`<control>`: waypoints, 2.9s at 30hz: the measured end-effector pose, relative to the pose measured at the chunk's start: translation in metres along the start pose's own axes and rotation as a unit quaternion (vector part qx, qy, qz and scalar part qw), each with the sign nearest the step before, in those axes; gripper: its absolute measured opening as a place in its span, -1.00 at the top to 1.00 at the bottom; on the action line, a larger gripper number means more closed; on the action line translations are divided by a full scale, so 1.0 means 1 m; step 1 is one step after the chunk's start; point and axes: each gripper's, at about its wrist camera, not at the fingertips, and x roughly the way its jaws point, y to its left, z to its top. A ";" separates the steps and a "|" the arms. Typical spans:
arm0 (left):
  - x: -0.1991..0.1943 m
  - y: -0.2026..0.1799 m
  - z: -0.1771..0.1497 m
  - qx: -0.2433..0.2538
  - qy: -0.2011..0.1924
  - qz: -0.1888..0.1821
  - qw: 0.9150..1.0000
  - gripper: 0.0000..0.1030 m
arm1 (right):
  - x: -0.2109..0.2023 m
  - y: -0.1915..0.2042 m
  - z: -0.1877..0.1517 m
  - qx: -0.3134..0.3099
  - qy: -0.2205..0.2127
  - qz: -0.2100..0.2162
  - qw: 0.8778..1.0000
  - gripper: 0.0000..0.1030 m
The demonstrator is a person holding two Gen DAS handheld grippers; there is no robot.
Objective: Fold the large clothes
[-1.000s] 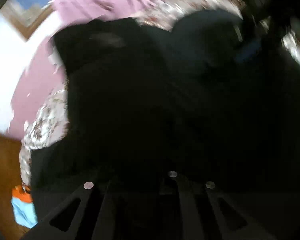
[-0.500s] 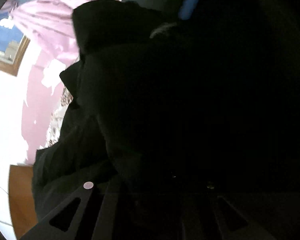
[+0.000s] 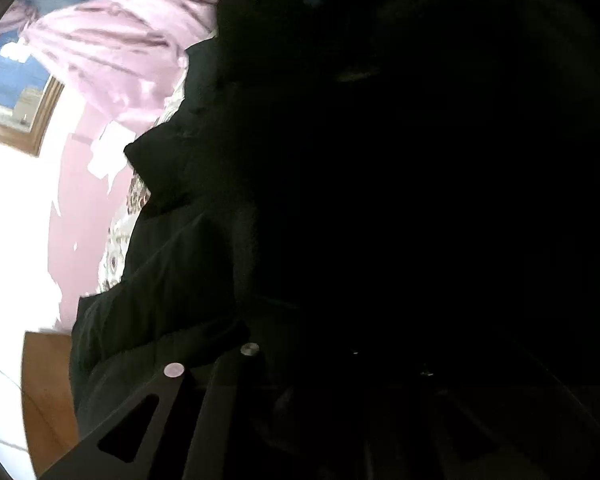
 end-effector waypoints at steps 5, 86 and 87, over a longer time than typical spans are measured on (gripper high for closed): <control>-0.015 0.017 -0.005 -0.044 -0.007 -0.022 0.999 0.66 | -0.003 0.005 -0.005 -0.050 0.016 -0.032 0.998 0.92; 0.158 0.265 0.104 -0.493 0.062 -0.201 0.844 0.39 | -0.152 -0.007 -0.053 -0.226 -0.217 -0.158 0.936 -0.10; 0.164 0.268 0.109 -0.495 0.064 -0.203 0.842 0.39 | -0.151 -0.003 -0.048 -0.231 -0.217 -0.158 0.935 -0.10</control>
